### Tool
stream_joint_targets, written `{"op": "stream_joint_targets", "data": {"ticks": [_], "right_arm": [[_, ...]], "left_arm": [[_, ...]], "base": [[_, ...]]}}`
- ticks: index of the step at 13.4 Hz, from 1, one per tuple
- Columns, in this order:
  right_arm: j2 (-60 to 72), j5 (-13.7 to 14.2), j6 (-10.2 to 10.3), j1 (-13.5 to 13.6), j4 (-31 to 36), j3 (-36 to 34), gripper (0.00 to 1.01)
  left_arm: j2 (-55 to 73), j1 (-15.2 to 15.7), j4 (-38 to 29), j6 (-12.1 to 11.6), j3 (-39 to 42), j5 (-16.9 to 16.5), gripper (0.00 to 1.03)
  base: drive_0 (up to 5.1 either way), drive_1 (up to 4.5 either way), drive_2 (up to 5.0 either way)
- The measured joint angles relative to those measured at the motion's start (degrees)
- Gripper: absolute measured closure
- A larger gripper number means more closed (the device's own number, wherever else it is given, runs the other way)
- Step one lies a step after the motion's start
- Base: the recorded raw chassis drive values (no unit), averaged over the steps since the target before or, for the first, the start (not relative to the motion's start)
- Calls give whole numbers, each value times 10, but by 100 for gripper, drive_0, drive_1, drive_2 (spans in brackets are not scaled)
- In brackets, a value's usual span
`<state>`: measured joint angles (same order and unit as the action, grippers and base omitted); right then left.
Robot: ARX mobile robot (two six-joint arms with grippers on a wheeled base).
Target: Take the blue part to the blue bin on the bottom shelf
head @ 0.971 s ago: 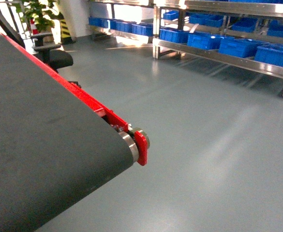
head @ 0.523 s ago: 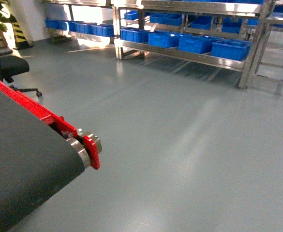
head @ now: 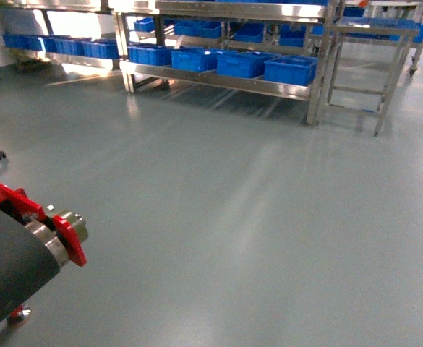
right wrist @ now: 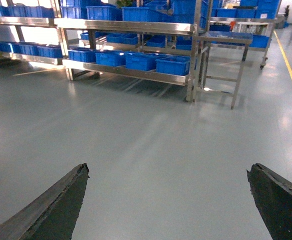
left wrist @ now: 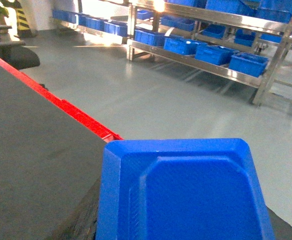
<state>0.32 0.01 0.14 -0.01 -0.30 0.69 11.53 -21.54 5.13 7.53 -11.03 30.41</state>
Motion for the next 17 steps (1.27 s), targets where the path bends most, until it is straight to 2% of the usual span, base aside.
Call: {"op": "stream_joint_targets", "data": {"ticks": [17], "right_arm": [[0,0,0,0,0,0,3]], "left_arm": [[0,0,0,0,0,0,60]], "base": [[-156,-156,-156]]}}
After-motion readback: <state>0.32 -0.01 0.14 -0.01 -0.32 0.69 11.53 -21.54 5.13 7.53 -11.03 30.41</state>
